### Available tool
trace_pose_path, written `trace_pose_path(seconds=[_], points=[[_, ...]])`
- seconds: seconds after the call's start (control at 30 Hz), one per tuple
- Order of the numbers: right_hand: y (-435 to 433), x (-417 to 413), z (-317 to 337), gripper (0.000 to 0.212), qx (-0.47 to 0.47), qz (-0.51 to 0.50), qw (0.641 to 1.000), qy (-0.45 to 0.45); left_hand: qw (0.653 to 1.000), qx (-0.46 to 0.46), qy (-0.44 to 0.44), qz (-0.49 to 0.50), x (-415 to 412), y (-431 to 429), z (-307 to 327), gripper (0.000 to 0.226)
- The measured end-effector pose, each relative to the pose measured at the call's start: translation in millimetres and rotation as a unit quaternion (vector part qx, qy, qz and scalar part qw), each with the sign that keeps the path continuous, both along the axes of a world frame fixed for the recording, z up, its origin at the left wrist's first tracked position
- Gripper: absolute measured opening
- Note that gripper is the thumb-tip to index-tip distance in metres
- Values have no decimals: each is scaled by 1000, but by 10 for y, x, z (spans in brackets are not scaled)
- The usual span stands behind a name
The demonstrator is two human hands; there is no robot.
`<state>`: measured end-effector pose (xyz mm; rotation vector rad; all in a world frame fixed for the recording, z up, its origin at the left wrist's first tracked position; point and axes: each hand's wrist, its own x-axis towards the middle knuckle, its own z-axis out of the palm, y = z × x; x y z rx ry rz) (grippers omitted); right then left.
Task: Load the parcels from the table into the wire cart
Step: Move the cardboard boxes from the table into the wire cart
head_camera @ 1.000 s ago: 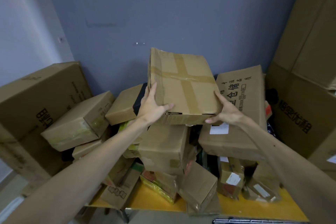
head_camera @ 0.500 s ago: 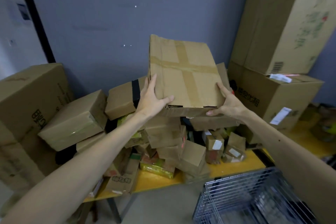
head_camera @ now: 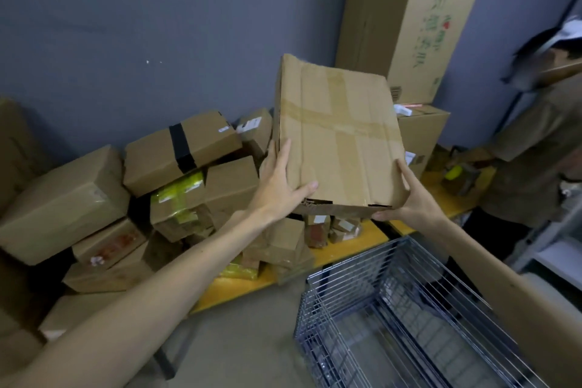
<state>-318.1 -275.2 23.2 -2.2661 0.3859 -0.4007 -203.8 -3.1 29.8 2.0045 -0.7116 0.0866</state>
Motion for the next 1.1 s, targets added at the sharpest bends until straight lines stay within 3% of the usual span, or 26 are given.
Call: trace_pose_path(seconds=[0.2,0.43,0.57,0.83,1.1], points=[[-433,-715,-490,140,26,-37,998,35,997,24,53,-54,-440,-537,-447,103],[-1006,-1489,-1111,149,57,-46,993,93,991,70,98,-64,-1164,-1191,-1064,106],[-1460,-1865,-1498,143,75,-32,987,135,983,92,151,-45,-1608,-1602,-1399,108],[-2115,-2579,-2241,141,165,-12,956,241,954,126,271,-23,-2392,-2358,-2102,110],[-2676,-2743,-2844,156,193,6,920,342,920,160,357,-36,-2477,-2806,-2751,110]])
